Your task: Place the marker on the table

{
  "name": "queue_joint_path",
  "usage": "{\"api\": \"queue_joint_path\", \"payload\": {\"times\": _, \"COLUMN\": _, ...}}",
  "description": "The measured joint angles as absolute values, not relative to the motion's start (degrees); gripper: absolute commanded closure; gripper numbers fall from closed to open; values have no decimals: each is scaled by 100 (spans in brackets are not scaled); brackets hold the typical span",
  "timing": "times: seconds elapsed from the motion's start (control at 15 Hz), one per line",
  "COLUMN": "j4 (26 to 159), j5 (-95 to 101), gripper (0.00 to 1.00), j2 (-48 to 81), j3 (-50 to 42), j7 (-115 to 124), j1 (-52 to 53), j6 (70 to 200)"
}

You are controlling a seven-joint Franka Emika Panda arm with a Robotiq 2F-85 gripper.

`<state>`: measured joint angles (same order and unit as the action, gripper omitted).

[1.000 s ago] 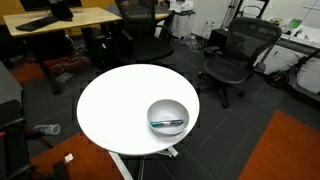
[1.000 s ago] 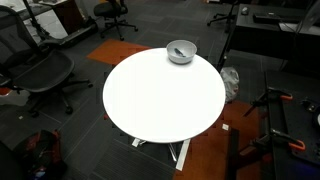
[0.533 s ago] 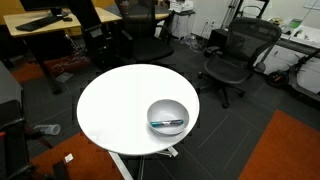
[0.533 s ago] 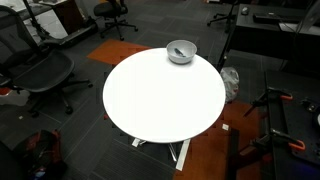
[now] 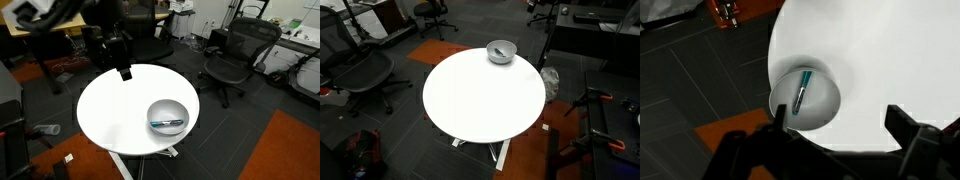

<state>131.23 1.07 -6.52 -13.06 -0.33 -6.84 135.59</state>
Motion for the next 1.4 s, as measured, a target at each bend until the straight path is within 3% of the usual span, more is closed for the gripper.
{"api": "queue_joint_path", "payload": {"times": 1.4, "j4": 11564, "j5": -586, "gripper": 0, "j2": 2332, "j3": -1241, "j7": 747, "j1": -855, "j6": 14544}}
